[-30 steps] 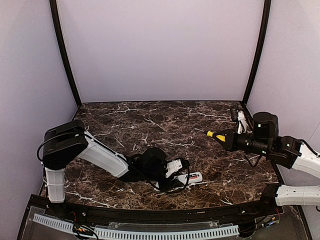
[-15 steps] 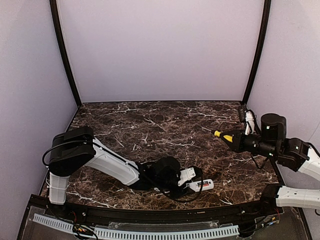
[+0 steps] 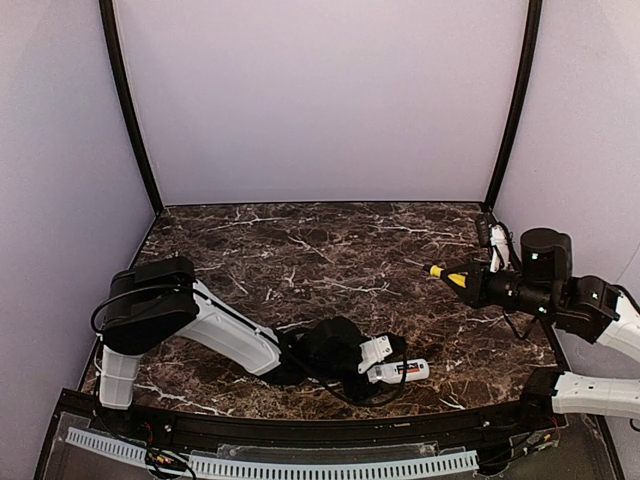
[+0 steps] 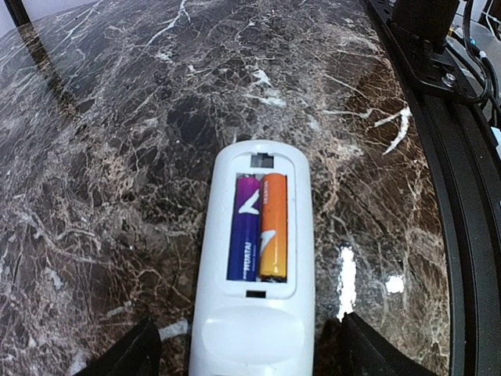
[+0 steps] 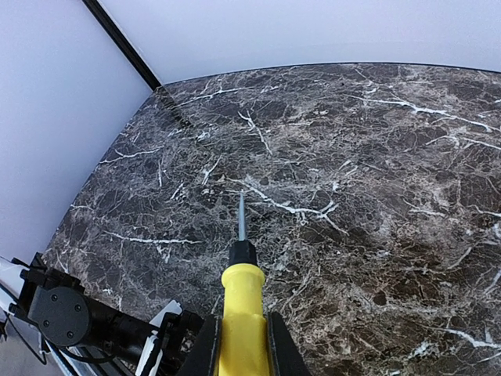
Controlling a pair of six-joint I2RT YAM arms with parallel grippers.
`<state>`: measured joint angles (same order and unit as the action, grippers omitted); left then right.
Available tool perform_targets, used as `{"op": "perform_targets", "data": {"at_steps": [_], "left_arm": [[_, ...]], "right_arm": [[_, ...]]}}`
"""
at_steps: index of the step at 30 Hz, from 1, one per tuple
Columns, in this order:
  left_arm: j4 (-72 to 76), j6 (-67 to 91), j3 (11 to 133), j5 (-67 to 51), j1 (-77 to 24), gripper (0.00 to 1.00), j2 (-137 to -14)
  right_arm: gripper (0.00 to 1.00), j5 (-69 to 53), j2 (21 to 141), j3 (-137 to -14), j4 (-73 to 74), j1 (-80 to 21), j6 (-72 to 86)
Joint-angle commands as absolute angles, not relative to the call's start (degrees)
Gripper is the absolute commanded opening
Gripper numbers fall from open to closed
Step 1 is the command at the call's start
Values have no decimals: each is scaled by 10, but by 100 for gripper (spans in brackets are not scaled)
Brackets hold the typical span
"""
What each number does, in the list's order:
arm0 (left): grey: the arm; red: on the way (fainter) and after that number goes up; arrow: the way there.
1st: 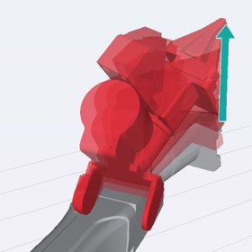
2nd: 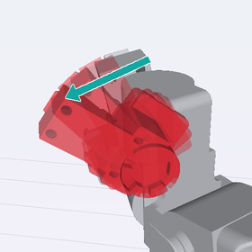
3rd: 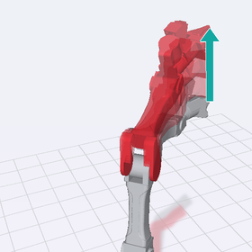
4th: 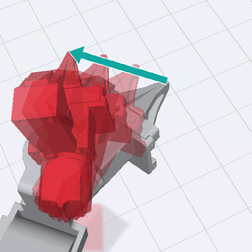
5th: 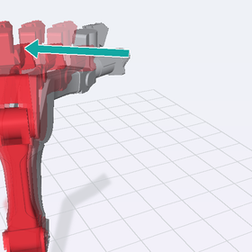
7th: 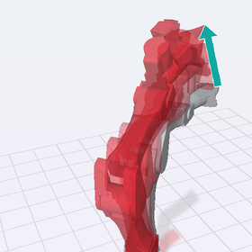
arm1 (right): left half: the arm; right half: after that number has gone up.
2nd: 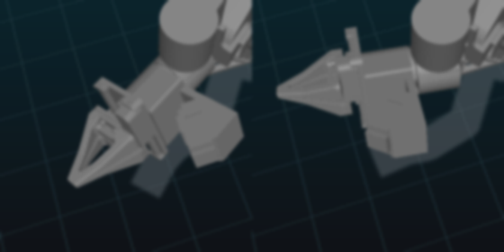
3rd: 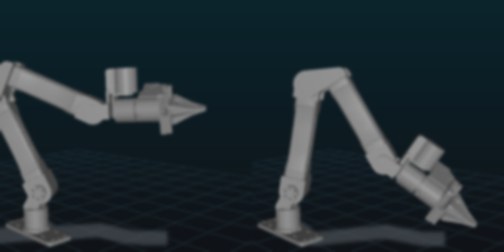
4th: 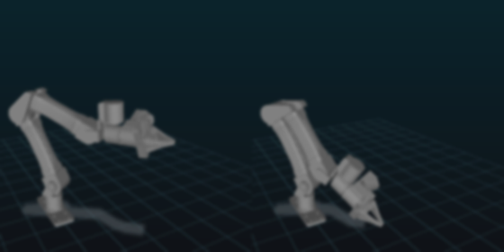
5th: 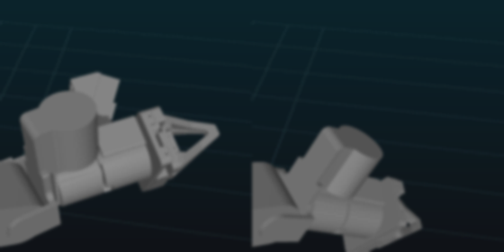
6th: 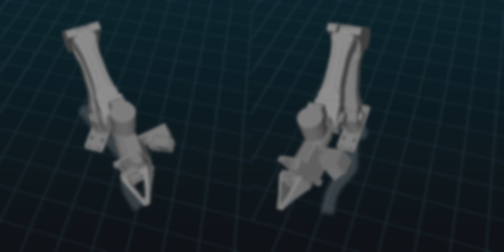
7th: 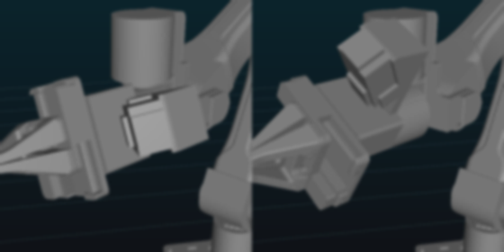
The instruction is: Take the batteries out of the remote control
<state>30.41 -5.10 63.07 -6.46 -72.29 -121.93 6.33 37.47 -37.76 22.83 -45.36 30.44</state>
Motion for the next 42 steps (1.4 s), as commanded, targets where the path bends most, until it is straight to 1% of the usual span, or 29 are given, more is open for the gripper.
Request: {"op": "perform_targets", "data": {"at_steps": [1, 7, 14, 18, 24, 26, 27, 28, 37, 42], "left_arm": [[327, -82, 603, -62, -725, 79, -1225], [346, -83, 596, -99, -717, 75, -1234], [356, -78, 598, -107, -710, 68, -1251], [355, -75, 601, -114, -706, 62, -1258], [361, -74, 602, -119, -700, 47, -1265], [360, -79, 603, -119, -700, 38, -1265], [355, -83, 605, -120, -699, 35, -1265], [350, -85, 611, -121, -699, 30, -1264], [309, -107, 618, -109, -700, 12, -1225], [240, -129, 637, -68, -700, 2, -1186]], "right_arm": [[0, 69, 377, -397, 221, -452, 298], [0, 67, 386, -399, 220, -452, 300], [0, 72, 395, -403, 220, -452, 297], [0, 73, 398, -402, 220, -452, 296], [0, 75, 397, -401, 220, -452, 297], [0, 78, 396, -402, 221, -452, 299], [0, 79, 396, -402, 221, -452, 299], [0, 81, 396, -403, 222, -452, 300], [0, 76, 399, -408, 222, -452, 294], [0, 75, 403, -415, 222, -452, 283]]}}
